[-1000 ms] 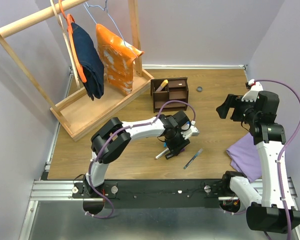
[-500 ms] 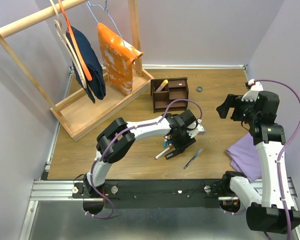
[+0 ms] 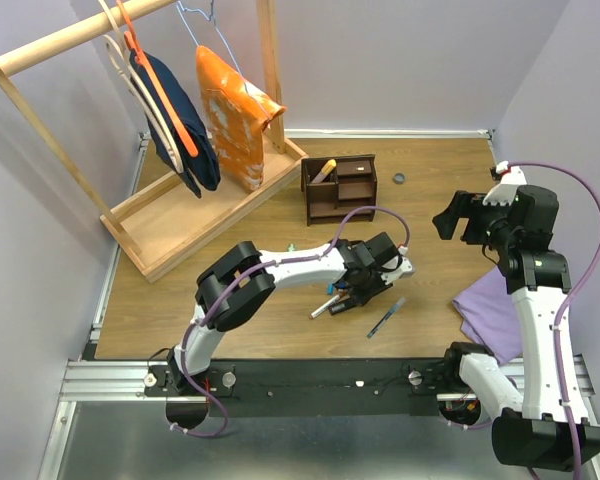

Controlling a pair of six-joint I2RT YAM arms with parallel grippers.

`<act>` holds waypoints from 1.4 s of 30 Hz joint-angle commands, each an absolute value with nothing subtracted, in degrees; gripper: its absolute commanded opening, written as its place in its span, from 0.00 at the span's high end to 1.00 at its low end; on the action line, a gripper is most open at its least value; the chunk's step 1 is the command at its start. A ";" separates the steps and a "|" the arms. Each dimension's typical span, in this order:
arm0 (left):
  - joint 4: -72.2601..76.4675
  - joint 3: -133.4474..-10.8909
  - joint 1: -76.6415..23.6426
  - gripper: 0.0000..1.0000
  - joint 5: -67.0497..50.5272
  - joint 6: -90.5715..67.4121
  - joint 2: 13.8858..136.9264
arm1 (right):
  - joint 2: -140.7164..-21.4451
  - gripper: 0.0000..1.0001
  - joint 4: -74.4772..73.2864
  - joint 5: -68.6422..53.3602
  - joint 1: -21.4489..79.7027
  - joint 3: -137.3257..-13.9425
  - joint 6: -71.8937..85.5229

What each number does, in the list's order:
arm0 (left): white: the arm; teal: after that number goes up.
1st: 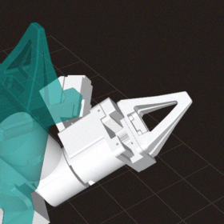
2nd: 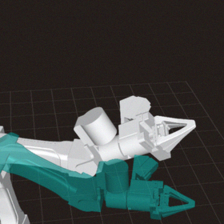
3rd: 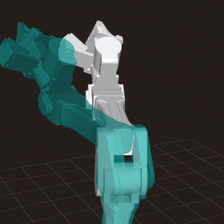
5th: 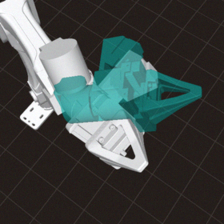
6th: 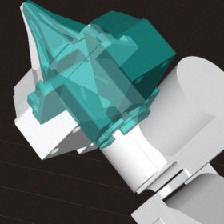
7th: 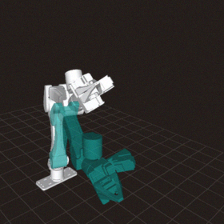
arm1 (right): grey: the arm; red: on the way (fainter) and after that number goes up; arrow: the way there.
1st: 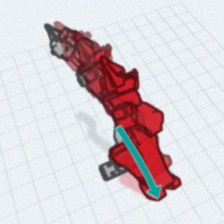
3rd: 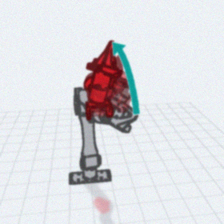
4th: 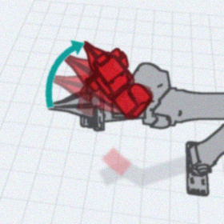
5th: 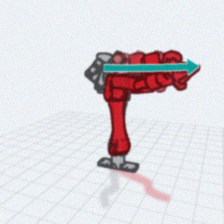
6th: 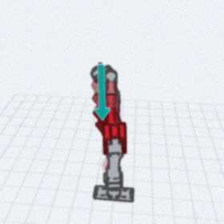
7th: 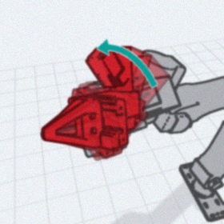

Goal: Sort the stationery into containers
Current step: Pick up the pen from the center of the board, then place the pen in the storage box.

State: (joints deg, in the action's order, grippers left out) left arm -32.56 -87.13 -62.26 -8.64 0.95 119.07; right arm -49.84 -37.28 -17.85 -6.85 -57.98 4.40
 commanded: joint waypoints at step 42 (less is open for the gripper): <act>20.64 -97.74 -27.61 1.00 -34.98 6.07 116.62 | -55.98 0.05 -34.54 -12.39 -7.21 -63.71 0.53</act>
